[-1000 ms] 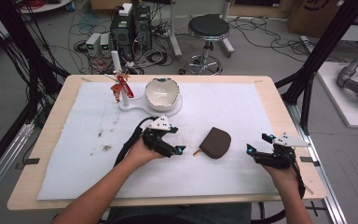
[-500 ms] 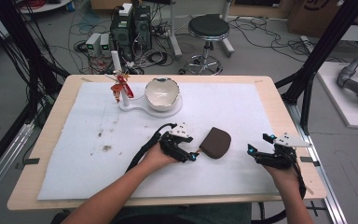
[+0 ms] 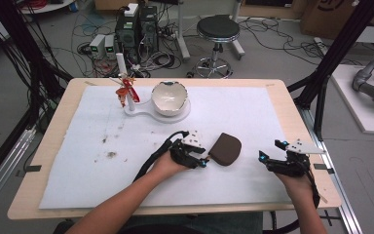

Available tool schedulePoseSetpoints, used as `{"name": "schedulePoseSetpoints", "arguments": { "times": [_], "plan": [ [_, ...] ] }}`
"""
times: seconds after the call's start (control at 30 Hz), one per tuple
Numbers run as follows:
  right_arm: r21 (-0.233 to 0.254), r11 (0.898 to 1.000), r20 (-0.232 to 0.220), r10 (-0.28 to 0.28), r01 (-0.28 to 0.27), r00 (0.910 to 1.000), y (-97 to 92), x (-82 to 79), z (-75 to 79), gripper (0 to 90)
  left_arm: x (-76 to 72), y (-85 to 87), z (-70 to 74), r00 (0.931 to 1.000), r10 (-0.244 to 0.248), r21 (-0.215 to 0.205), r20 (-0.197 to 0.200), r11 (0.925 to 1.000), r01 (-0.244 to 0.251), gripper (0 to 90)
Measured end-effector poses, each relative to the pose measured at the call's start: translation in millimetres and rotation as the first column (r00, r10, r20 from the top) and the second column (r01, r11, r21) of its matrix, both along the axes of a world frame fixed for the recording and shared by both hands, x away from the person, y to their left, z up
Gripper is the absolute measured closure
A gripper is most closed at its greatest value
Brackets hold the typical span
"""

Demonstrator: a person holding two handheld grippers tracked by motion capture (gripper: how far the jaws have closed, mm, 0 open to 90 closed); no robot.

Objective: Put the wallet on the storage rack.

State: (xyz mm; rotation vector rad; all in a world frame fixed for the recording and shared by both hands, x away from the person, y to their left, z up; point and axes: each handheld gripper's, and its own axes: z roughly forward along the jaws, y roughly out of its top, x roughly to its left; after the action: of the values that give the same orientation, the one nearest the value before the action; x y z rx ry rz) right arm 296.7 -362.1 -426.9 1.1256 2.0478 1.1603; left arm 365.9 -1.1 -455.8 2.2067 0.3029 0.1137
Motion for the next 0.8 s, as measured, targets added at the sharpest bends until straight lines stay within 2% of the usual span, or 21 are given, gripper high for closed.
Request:
{"name": "schedulePoseSetpoints", "arguments": {
  "times": [0.23,0.33,0.47,0.8],
  "plan": [
    [0.003,1.0,0.001,0.002,-0.002,1.0,0.9,0.4,-0.1,21.3,-0.5,-3.0,-0.6,0.9999,-0.016,0.018,0.0,0.9997,0.016,63.2],
    [0.0,1.0,0.001,0.005,-0.005,1.0,1.6,0.8,-0.1,21.3,-1.3,-4.4,-0.6,0.9997,-0.021,0.031,0.012,0.9993,0.021,65.4],
    [-0.001,1.0,0.001,0.005,-0.005,1.0,2.0,1.4,-0.5,21.3,-1.8,-5.8,-0.8,0.9999,-0.008,0.028,0.014,0.9996,0.008,69.0],
    [0.0,1.0,0.0,0.003,-0.003,1.0,2.5,1.2,0.0,21.3,-3.8,-8.1,-0.5,0.9993,-0.02,0.04,0.033,0.999,0.019,80.3]
  ]
}}
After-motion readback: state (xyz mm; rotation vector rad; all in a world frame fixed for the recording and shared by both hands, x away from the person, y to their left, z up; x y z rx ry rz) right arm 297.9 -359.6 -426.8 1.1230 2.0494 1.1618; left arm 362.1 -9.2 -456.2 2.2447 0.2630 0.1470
